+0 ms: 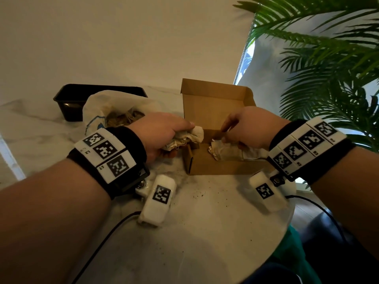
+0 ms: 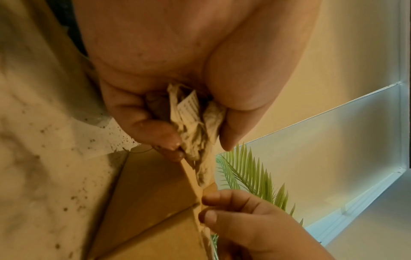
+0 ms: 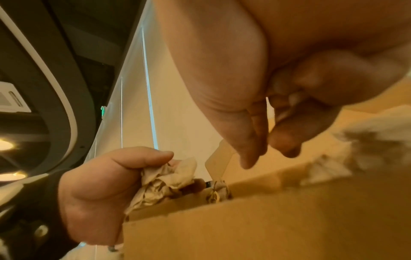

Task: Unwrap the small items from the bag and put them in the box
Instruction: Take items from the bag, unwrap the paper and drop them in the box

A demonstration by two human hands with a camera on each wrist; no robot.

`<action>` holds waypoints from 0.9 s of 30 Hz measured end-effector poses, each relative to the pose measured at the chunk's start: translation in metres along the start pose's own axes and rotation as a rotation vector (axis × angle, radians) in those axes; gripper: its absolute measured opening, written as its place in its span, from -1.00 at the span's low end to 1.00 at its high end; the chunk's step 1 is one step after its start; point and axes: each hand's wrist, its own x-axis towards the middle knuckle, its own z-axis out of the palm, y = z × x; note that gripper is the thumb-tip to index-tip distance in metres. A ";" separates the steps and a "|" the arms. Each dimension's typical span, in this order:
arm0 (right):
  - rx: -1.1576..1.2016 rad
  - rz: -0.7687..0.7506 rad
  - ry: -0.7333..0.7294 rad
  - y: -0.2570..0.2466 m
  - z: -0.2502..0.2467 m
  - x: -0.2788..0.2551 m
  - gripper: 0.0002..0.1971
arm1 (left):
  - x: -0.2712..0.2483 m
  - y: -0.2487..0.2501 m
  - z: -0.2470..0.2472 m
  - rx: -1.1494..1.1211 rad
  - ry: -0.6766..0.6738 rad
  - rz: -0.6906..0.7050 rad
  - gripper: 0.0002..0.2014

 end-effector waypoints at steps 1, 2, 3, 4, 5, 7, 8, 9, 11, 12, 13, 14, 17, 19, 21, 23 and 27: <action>0.054 -0.028 0.033 0.000 0.000 0.001 -0.91 | 0.000 0.000 0.000 -0.012 0.009 0.000 -0.80; 0.134 -0.055 0.062 -0.002 0.000 0.001 -0.92 | 0.000 0.000 0.000 -0.035 0.024 0.001 -0.79; 0.225 -0.078 0.089 -0.003 0.002 0.002 -0.91 | 0.000 0.000 0.000 -0.072 0.041 0.004 -0.76; 0.327 -0.087 0.103 -0.006 0.004 0.003 -0.87 | 0.001 0.001 0.000 -0.120 0.059 0.008 -0.74; 0.446 -0.080 0.104 -0.008 0.007 0.005 -0.83 | 0.002 0.001 -0.001 -0.173 0.075 0.013 -0.73; 0.717 -0.053 0.051 -0.016 0.016 0.009 -0.78 | 0.003 0.003 -0.002 -0.272 0.091 0.023 -0.74; 0.846 -0.051 0.012 -0.020 0.022 0.010 -0.76 | 0.003 0.004 -0.002 -0.310 0.095 0.032 -0.75; 0.958 -0.053 -0.026 -0.024 0.028 0.012 -0.74 | 0.003 0.005 -0.002 -0.340 0.099 0.041 -0.76; 1.155 -0.052 -0.078 -0.027 0.039 0.013 -0.66 | 0.003 0.006 -0.002 -0.373 0.104 0.056 -0.78; 1.235 -0.070 -0.080 -0.028 0.043 0.012 -0.65 | 0.003 0.006 -0.001 -0.381 0.102 0.059 -0.79; 1.288 -0.097 -0.058 -0.027 0.047 0.012 -0.66 | 0.003 0.007 -0.001 -0.390 0.095 0.058 -0.79; 1.319 -0.129 -0.022 -0.026 0.049 0.012 -0.70 | 0.003 0.007 0.000 -0.400 0.084 0.049 -0.79; 1.368 -0.240 0.054 -0.020 0.052 0.014 -0.60 | 0.000 0.009 0.000 -0.450 0.047 -0.007 -0.74; 1.393 -0.307 0.050 -0.017 0.053 0.013 -0.53 | -0.001 0.010 0.000 -0.463 0.018 -0.030 -0.72; 1.399 -0.357 0.027 -0.015 0.053 0.012 -0.56 | -0.002 0.011 0.001 -0.465 -0.017 -0.062 -0.71; 1.378 -0.401 0.019 -0.017 0.054 0.010 -0.64 | -0.004 0.012 0.002 -0.453 -0.038 -0.087 -0.69; 1.235 -0.424 0.114 -0.015 0.059 0.012 -0.79 | -0.004 0.012 0.002 -0.432 -0.041 -0.108 -0.67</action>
